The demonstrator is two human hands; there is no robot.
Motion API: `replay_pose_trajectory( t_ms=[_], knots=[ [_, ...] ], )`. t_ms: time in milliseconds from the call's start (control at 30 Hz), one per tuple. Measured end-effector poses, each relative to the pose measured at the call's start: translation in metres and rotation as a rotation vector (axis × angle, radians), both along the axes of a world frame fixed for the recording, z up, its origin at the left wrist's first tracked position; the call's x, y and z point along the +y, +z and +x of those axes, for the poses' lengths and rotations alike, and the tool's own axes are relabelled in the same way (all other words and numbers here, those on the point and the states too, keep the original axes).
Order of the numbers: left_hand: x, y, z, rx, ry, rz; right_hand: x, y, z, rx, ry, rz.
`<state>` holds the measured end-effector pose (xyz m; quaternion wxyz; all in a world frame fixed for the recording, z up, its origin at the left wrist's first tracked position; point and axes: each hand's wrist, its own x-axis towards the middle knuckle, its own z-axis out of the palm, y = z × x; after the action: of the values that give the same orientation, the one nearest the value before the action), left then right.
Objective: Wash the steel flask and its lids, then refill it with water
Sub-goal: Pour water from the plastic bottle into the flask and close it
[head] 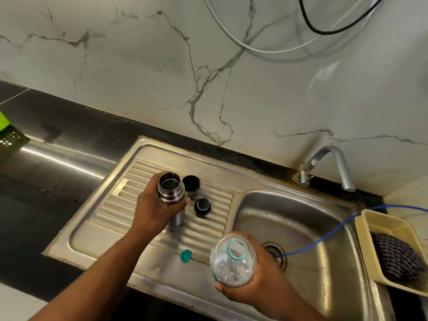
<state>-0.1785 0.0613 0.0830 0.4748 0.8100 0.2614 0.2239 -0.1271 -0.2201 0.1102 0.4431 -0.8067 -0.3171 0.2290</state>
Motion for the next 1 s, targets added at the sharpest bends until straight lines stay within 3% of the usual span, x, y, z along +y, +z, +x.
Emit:
replay_pose_trajectory(
  t_ms=[667,1000],
  knots=[
    [0.009,0.000,0.006,-0.020,-0.063,-0.091,-0.008,0.002,0.008,0.045,-0.012,-0.008],
    [0.009,-0.006,-0.004,-0.043,0.021,-0.079,-0.009,0.002,0.009,0.032,-0.005,-0.010]
  ],
)
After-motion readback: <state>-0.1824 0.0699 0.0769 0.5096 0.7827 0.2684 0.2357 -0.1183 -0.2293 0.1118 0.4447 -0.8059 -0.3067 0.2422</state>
